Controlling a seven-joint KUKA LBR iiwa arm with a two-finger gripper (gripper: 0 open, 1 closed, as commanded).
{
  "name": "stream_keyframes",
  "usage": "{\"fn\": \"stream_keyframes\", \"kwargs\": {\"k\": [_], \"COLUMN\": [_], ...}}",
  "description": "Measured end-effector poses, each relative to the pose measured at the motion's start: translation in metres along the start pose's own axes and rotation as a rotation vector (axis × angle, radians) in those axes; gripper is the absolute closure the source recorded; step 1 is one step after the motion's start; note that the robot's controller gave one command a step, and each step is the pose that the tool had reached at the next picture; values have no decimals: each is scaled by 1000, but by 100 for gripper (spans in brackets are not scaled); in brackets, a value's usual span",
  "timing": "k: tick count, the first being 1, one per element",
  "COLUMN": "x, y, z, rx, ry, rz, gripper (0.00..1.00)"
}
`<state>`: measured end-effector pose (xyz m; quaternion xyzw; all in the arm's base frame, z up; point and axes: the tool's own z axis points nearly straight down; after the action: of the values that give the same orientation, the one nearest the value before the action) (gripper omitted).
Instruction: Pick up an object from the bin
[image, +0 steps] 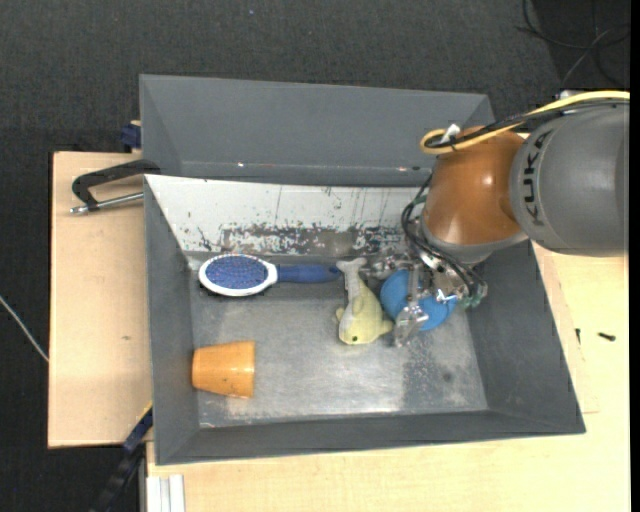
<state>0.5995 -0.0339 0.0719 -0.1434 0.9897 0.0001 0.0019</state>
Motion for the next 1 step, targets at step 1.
{"fn": "stream_keyframes", "kwargs": {"k": [1], "x": [-1], "y": [0], "z": [-1], "rx": [0], "ry": [2], "rz": [1], "gripper": [0]}}
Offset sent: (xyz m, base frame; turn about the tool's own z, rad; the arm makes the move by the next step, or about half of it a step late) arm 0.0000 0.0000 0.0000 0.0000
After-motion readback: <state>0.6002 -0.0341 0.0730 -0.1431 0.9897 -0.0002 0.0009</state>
